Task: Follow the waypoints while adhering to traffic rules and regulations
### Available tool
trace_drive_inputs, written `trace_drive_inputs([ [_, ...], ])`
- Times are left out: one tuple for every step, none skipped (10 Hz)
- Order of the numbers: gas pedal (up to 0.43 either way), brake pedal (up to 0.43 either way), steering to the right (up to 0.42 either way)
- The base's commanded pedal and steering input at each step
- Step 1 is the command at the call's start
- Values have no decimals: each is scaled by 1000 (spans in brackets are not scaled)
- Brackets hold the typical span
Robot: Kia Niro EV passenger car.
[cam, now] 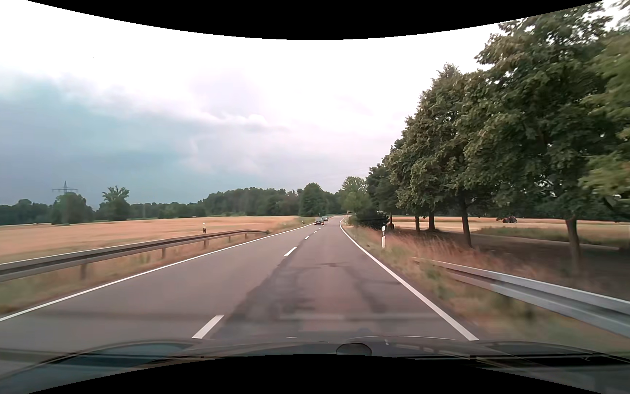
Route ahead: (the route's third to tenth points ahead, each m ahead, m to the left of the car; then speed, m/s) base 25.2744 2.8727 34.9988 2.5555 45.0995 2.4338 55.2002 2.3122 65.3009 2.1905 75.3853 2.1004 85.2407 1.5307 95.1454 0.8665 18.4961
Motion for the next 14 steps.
trace_drive_inputs([
  [67, 0, 1],
  [67, 0, 1],
  [67, 0, 1],
  [67, 0, 1],
  [67, 0, 1],
  [67, 0, 1],
  [67, 0, 1],
  [67, 0, 1],
  [67, 0, 2],
  [67, 0, 2],
  [67, 0, 2],
  [67, 0, 2],
  [67, 0, 2],
  [67, 0, 2],
])
